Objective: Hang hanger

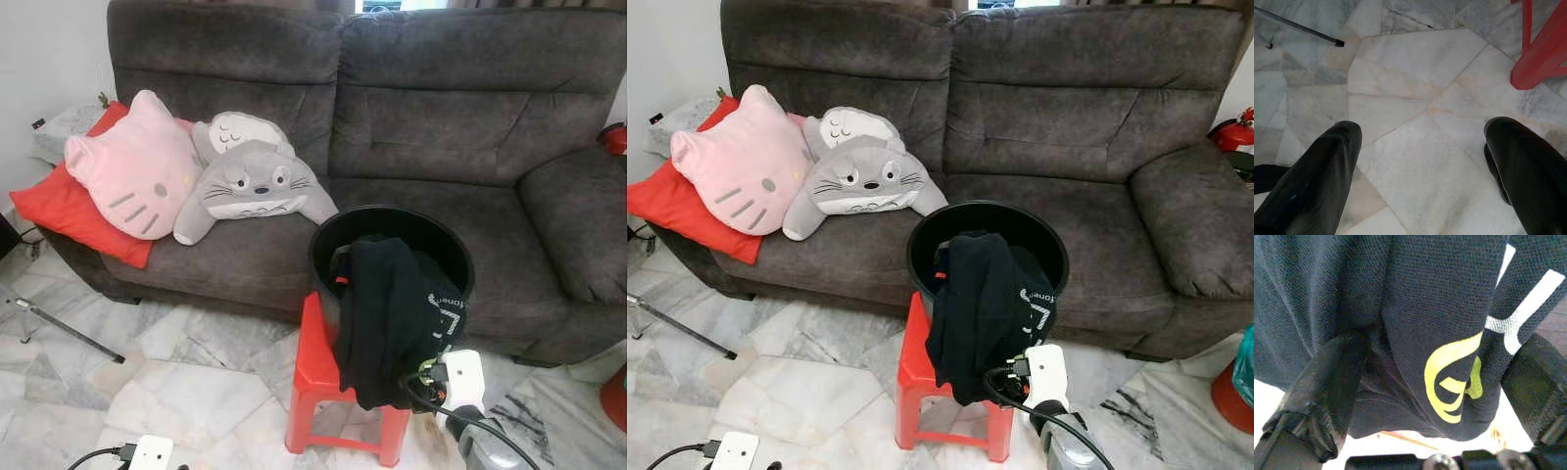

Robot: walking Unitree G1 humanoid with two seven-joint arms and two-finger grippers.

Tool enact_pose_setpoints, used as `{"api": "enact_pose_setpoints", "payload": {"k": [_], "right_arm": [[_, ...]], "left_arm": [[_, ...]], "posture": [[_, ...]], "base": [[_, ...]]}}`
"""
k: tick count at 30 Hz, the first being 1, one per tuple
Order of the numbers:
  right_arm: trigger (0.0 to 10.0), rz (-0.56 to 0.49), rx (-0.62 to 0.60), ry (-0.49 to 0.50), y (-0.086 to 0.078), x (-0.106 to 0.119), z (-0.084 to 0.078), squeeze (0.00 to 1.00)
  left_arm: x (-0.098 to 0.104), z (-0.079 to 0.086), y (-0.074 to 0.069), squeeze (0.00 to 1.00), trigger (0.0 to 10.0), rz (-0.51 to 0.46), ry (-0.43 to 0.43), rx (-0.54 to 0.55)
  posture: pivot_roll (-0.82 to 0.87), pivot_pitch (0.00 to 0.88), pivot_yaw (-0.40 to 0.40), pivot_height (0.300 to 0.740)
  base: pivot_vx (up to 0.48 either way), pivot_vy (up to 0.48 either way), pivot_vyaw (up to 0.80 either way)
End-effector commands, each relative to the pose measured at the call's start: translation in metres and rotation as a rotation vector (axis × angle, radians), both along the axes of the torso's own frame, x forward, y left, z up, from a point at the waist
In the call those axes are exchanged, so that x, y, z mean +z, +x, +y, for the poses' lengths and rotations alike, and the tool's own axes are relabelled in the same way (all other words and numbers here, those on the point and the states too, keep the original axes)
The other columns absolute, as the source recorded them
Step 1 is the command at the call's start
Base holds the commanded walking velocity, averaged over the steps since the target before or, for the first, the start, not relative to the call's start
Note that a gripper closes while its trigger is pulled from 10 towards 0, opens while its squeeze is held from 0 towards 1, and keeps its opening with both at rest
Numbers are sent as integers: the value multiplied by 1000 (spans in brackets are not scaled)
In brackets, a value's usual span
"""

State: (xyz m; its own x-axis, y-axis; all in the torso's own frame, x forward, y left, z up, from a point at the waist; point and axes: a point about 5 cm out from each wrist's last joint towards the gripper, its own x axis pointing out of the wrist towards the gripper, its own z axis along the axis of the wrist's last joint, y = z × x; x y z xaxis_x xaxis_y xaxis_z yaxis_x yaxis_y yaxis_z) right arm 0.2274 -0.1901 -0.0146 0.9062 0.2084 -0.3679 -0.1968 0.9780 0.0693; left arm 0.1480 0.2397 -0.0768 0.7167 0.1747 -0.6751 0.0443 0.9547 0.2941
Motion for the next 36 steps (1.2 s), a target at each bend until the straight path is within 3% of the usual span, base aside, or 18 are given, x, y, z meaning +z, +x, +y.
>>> {"api": "enact_pose_setpoints", "payload": {"k": [1, 36], "right_arm": [[0, -10, -4, -1, 2, 1, 0, 0], [0, -90, -9, -13, 1, 13, 5, 0]], "left_arm": [[-3, 0, -4, 0, 10000, 27, 10, -9], [-4, -4, -4, 0, 10000, 38, 1, -21]], "posture": [[-124, 0, 33, 740], [-135, 0, 34, 740]], "base": [[0, 0, 0], [0, 0, 0]]}}
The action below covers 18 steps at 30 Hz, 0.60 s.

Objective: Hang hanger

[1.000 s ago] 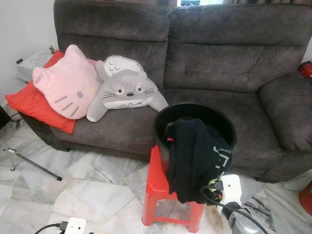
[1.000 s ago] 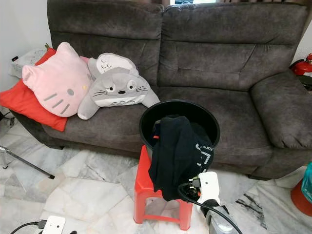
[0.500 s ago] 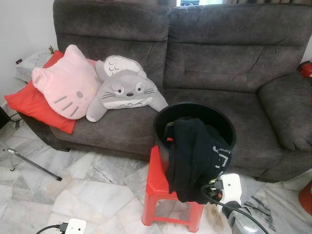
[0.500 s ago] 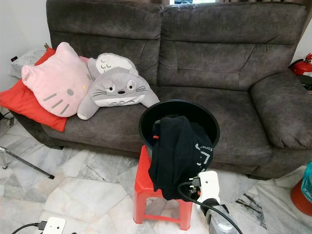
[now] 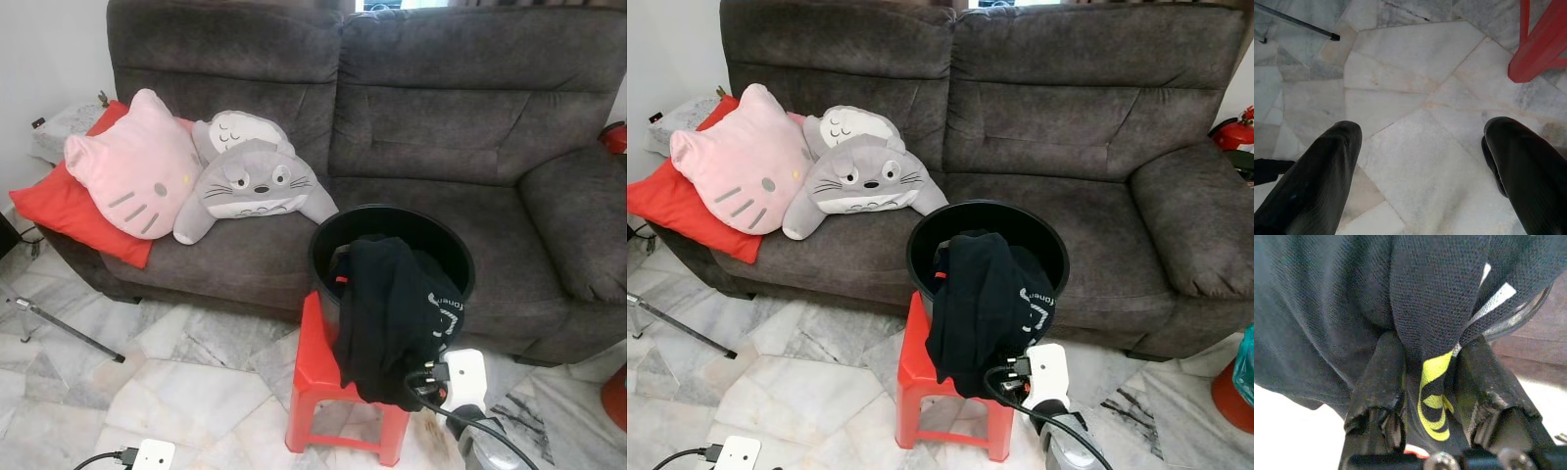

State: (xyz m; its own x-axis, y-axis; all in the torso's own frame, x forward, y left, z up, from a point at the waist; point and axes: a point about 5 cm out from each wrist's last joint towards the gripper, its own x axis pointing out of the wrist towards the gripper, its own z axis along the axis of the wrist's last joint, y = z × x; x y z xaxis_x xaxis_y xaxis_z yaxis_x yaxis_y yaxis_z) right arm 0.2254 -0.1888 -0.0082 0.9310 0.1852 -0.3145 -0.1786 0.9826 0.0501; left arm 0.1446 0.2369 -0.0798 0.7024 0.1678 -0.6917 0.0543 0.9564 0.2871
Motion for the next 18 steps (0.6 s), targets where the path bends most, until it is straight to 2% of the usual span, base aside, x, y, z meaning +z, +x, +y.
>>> {"api": "enact_pose_setpoints", "payload": {"k": [1, 14, 18], "right_arm": [[0, -37, 13, -6, 2, 8, 4, 0], [0, -100, -5, -27, -16, 29, 2, 0], [0, -166, -25, -58, -19, 55, -7, 0]], "left_arm": [[-1, -1, -1, 0, 10000, 15, 6, -17], [-2, -4, 1, 0, 10000, 20, -3, -22], [-2, -4, 1, 0, 10000, 20, -3, -22]], "posture": [[-135, 0, 34, 740], [-146, 0, 31, 740], [-153, 0, 33, 740]], "base": [[0, 0, 0], [0, 0, 0], [0, 0, 0]]}}
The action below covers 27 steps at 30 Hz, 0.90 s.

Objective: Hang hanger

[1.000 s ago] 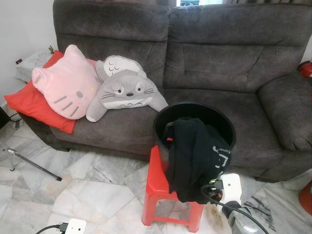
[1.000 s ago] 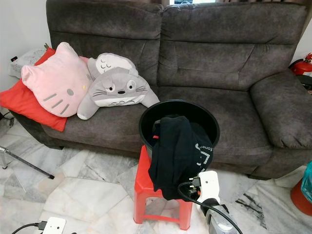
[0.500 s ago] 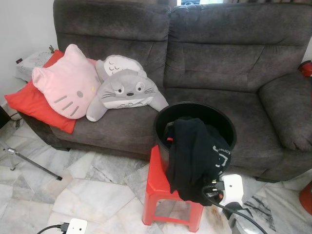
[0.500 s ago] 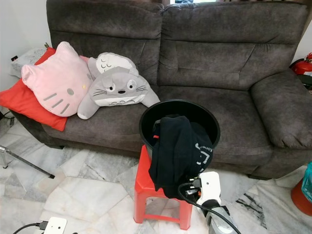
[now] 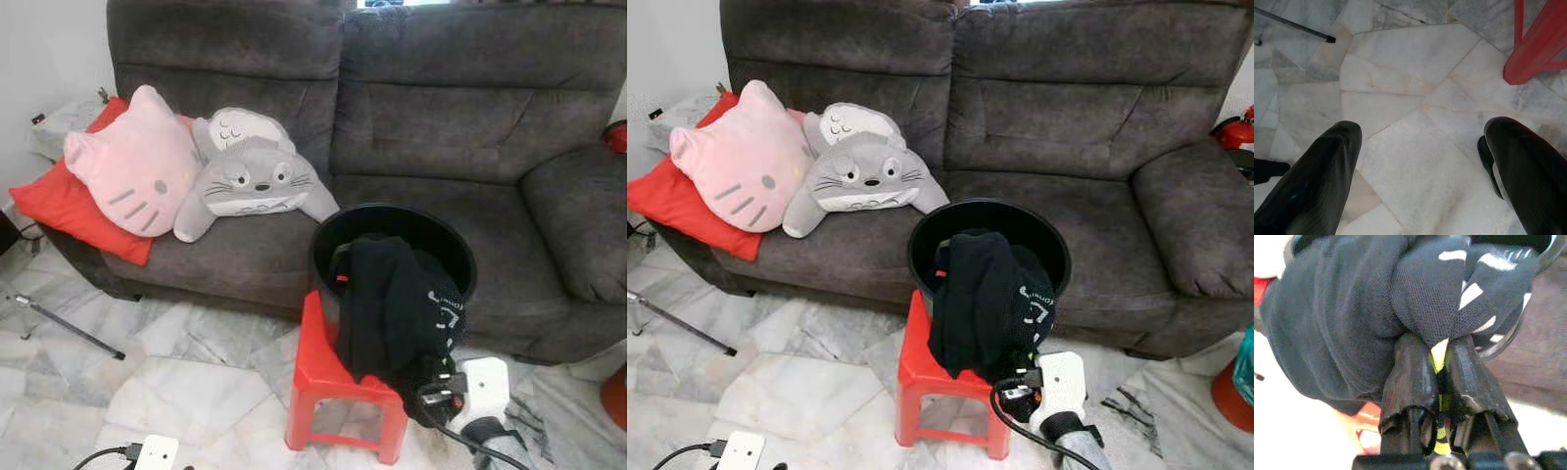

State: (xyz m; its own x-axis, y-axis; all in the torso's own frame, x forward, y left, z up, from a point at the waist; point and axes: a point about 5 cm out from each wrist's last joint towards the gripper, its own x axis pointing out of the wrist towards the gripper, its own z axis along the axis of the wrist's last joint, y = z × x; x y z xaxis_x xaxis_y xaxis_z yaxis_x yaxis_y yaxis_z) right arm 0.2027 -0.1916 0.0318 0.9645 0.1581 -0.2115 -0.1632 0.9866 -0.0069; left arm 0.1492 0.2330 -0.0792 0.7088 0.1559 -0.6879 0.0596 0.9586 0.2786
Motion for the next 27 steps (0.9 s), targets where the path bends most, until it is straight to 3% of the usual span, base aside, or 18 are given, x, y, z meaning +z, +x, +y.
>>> {"api": "enact_pose_setpoints", "payload": {"k": [1, 5, 8, 9, 11, 16, 23, 27], "right_arm": [[0, -63, -11, -26, 4, 20, -6, 0], [0, -101, -27, -29, 8, 34, -10, 0], [0, -221, -72, 28, 31, 72, -17, 0], [0, -221, -72, 28, 31, 72, -17, 0], [0, -240, -70, 35, 36, 78, -17, 0], [0, -308, -11, 72, 69, 104, -2, 0], [0, -224, 59, 35, 87, 96, 9, 0], [0, -183, 62, 24, 89, 90, 10, 0]], "left_arm": [[-2, 0, -3, 0, 10000, 28, 6, -15], [-2, 0, -3, 0, 10000, 29, 6, -15], [-2, -1, -2, 0, 10000, 29, 6, -16], [-2, -1, -2, 0, 10000, 29, 6, -16], [-2, -1, -1, 0, 10000, 29, 6, -16], [-2, -2, 0, 0, 10000, 28, 8, -16], [-3, -1, -2, 0, 10000, 36, 5, -9], [-4, -1, -5, 0, 10000, 44, -3, -7]], "posture": [[-153, 0, 33, 740], [-157, 0, 34, 740], [-158, 0, 34, 740], [-158, 0, 34, 740], [-158, 0, 34, 740], [-152, 0, 34, 740], [-147, 0, 32, 740], [-141, 0, 30, 740]], "base": [[0, 0, 0], [0, 0, 0], [0, 0, 0], [0, 0, 0], [0, 0, 0], [0, 0, 0], [0, 0, 0], [0, 0, 0]]}}
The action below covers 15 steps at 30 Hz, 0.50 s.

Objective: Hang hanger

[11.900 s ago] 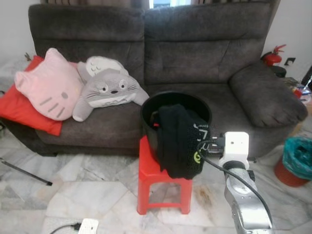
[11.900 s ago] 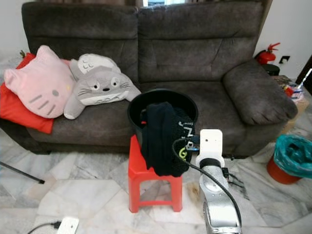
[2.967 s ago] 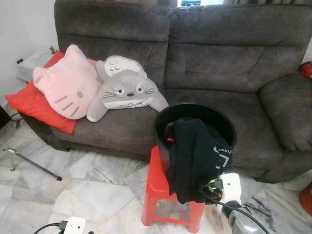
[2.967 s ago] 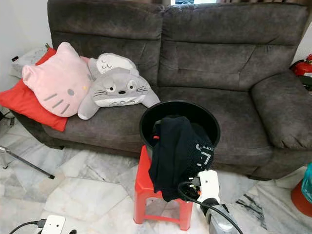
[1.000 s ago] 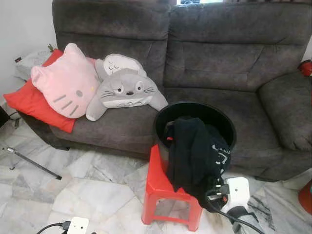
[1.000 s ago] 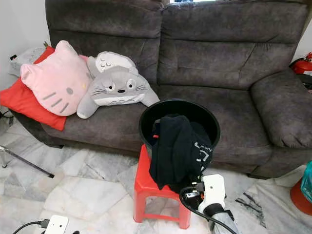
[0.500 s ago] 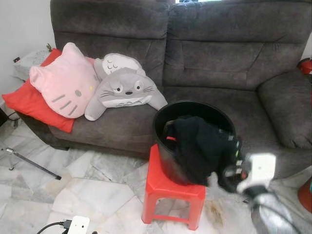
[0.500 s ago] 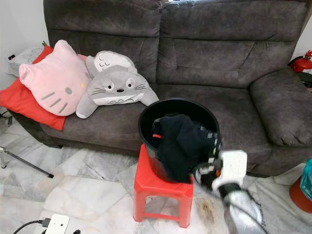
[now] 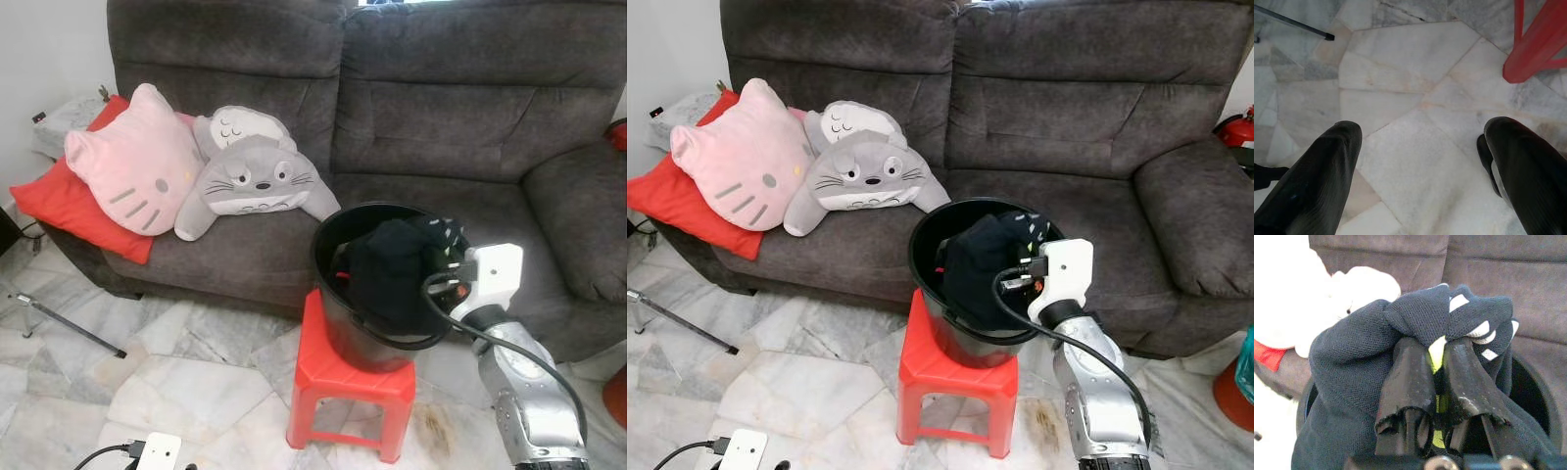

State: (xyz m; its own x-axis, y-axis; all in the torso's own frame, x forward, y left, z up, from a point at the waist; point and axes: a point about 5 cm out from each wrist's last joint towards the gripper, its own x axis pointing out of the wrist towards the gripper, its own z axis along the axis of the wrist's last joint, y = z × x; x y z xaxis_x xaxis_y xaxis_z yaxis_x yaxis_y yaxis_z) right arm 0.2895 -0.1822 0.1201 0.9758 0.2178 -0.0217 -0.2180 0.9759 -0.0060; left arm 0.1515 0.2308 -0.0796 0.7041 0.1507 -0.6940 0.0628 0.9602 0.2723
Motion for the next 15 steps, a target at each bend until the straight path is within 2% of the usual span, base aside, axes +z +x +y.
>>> {"api": "enact_pose_setpoints", "payload": {"k": [1, 5, 6, 7, 8, 9, 10, 15], "right_arm": [[0, 30, 13, -13, 2, -2, 2, 0], [0, 141, 61, -84, -2, -22, 7, 0], [627, 167, 68, -86, -3, -26, 8, 0], [627, 186, 71, -86, -4, -29, 8, 0], [6157, 207, 69, -100, -4, -34, 8, 0], [6157, 210, 69, -107, -4, -35, 8, 0], [10000, 222, 63, -112, -4, -37, 8, 0], [10000, 248, 26, -109, -3, -41, 3, 0]], "left_arm": [[-4, 1, -8, 0, 10000, 40, -1, -7], [-5, 0, -9, 0, 10000, 47, -7, -11], [-5, -1, -9, 0, 10000, 47, -8, -11], [-5, -1, -8, 0, 10000, 47, -9, -11], [-5, -2, -8, 0, 10000, 45, -10, -12], [-5, -2, -7, 0, 10000, 45, -11, -13], [-5, -3, -7, 0, 10000, 44, -11, -13], [-5, -3, -7, 0, 10000, 43, -12, -13]], "posture": [[-141, 0, 30, 740], [-145, 0, 31, 740], [-145, 0, 31, 740], [-145, 0, 31, 740], [-146, 0, 29, 740], [-146, 0, 29, 740], [-146, 0, 29, 740], [-145, 0, 29, 740]], "base": [[0, 0, 0], [0, 0, 0], [0, 0, 0], [0, 0, 0], [0, 0, 0], [0, 0, 0], [0, 0, 0], [0, 0, 0]]}}
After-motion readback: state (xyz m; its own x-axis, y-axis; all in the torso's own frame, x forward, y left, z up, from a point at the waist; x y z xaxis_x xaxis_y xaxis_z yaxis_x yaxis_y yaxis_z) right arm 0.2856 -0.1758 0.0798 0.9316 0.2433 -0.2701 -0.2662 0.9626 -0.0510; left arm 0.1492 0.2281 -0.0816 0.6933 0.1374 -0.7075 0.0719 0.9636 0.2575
